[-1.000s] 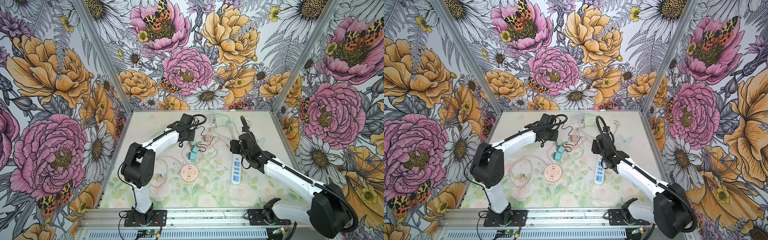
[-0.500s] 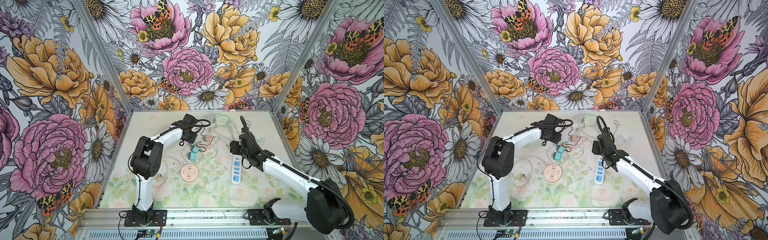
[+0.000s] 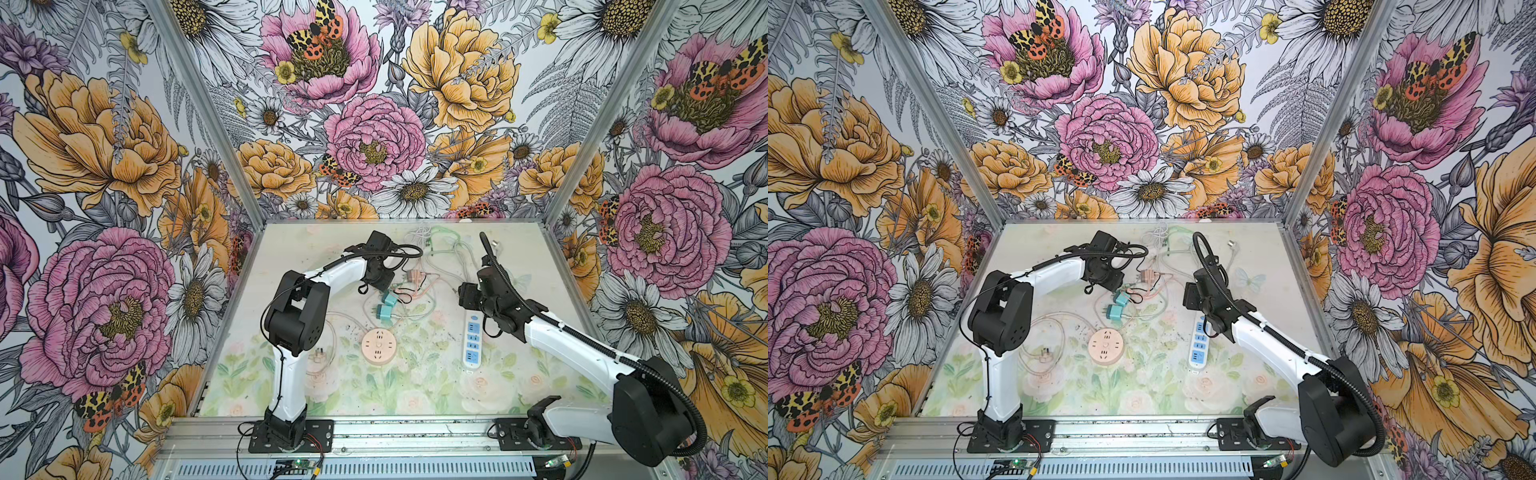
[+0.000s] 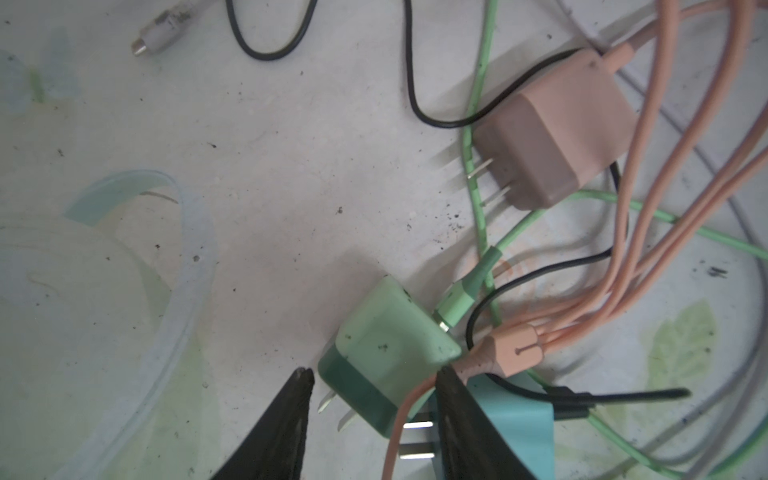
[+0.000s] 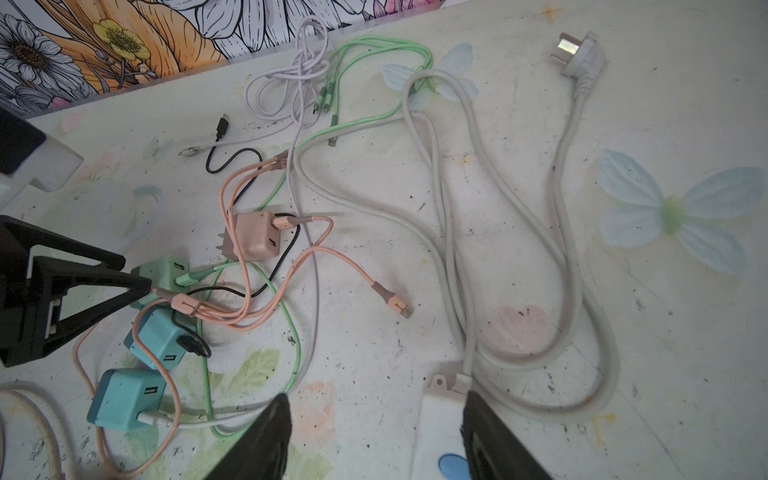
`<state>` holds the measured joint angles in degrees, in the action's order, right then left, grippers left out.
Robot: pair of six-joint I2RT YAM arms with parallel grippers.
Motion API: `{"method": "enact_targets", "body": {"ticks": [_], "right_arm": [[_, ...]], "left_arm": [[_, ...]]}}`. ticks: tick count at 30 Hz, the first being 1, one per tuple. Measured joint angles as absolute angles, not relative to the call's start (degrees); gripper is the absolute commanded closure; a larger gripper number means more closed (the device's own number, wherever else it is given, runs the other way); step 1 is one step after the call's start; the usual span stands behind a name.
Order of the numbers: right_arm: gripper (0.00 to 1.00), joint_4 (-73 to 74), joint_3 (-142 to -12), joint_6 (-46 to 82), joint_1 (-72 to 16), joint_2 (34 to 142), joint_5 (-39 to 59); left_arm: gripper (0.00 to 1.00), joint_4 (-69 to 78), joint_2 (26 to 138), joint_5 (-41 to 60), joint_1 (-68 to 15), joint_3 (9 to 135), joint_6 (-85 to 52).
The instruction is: Insert the plug
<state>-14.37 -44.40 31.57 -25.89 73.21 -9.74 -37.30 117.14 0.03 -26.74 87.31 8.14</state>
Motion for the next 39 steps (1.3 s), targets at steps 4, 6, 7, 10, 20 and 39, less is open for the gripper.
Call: {"method": "enact_targets", "body": {"ticks": [4,6,7,10,20,39], "right_arm": [[0.33,-14.39,-44.23,31.90,-25.89,73.21,-9.52],[0.33,-14.37,-44.10,32.05,-25.89,73.19,-9.34],[0.33,-14.39,-44.01,32.08,-25.89,73.19,-9.32],[0.33,-14.37,-43.75,32.08,-25.89,73.19,-9.32],[0.34,-14.37,-43.62,32.88,-25.89,73.84,-8.86],[0.34,-14.39,-43.62,33.56,-25.89,74.74,-7.62]], "left_arm": [[0.49,-37.26,117.14,-0.80,-26.70,86.87,8.12],[0.49,-37.01,117.12,-0.86,-26.70,86.61,8.05],[0.49,-36.93,117.10,-0.89,-26.68,86.50,7.92],[0.50,-35.97,116.49,-1.28,-26.55,85.41,7.44],[0.52,-37.06,111.83,-0.84,-23.38,78.56,4.82],[0.74,-37.93,105.84,3.51,-24.73,69.95,-2.79]]}}
